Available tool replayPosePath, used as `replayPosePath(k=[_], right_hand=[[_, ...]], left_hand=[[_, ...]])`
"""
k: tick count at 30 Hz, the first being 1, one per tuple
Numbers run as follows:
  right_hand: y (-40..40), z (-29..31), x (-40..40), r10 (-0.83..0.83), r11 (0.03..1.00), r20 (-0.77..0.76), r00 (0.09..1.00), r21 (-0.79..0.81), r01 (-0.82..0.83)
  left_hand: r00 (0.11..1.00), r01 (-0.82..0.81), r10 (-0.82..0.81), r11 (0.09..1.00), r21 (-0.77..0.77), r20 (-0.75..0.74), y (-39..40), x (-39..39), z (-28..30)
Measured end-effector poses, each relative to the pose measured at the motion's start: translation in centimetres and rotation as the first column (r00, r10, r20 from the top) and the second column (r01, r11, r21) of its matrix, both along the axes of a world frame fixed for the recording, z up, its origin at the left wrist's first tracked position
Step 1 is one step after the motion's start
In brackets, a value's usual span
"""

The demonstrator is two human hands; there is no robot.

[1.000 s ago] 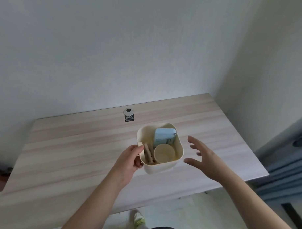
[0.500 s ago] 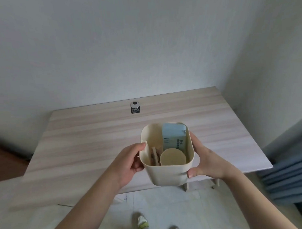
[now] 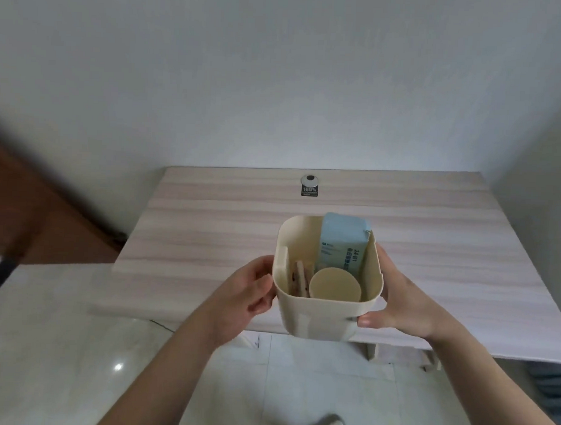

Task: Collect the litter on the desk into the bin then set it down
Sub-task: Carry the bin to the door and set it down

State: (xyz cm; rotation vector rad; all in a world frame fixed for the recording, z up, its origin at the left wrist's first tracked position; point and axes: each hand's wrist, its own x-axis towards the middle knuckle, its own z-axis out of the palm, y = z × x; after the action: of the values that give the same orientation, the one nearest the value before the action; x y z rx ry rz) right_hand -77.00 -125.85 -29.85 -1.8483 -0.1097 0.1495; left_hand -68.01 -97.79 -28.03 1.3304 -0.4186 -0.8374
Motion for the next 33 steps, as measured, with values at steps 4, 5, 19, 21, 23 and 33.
replayPosePath(k=[4, 5, 19, 21, 23, 33], right_hand=[[4.4, -0.1, 2.0, 0.082, 0.997, 0.001, 0.997, -0.009, -0.082], [5.7, -0.1, 2.4, 0.095, 0.995, 0.002, 0.995, -0.010, -0.095], [26.8, 1.9, 6.4, 0.258, 0.965, 0.075, 0.963, 0.036, -0.261], [29.7, 2.0, 6.6, 0.271, 0.960, 0.100, 0.957, 0.038, -0.276], [32.5, 1.9, 7.0, 0.274, 0.960, 0.111, 0.955, 0.030, -0.279], [42.5, 0.2, 9.9, 0.278, 0.958, 0.057, 0.959, 0.052, -0.281]], left_hand=[[0.994, -0.073, 0.067, 0.995, 0.072, 0.086, 5.3, 0.0, -0.1], [0.990, -0.099, 0.087, 0.989, 0.107, 0.111, 6.8, -0.2, -0.2], [0.636, -0.743, 0.617, 0.651, 0.152, 0.464, 24.8, -4.8, -1.2], [0.589, -0.785, 0.683, 0.611, 0.103, 0.433, 27.2, -5.4, -1.3], [0.532, -0.827, 0.752, 0.560, 0.049, 0.389, 29.6, -6.0, -1.4], [0.341, -0.932, 0.820, 0.361, 0.048, 0.459, 38.4, -7.6, -2.2]])
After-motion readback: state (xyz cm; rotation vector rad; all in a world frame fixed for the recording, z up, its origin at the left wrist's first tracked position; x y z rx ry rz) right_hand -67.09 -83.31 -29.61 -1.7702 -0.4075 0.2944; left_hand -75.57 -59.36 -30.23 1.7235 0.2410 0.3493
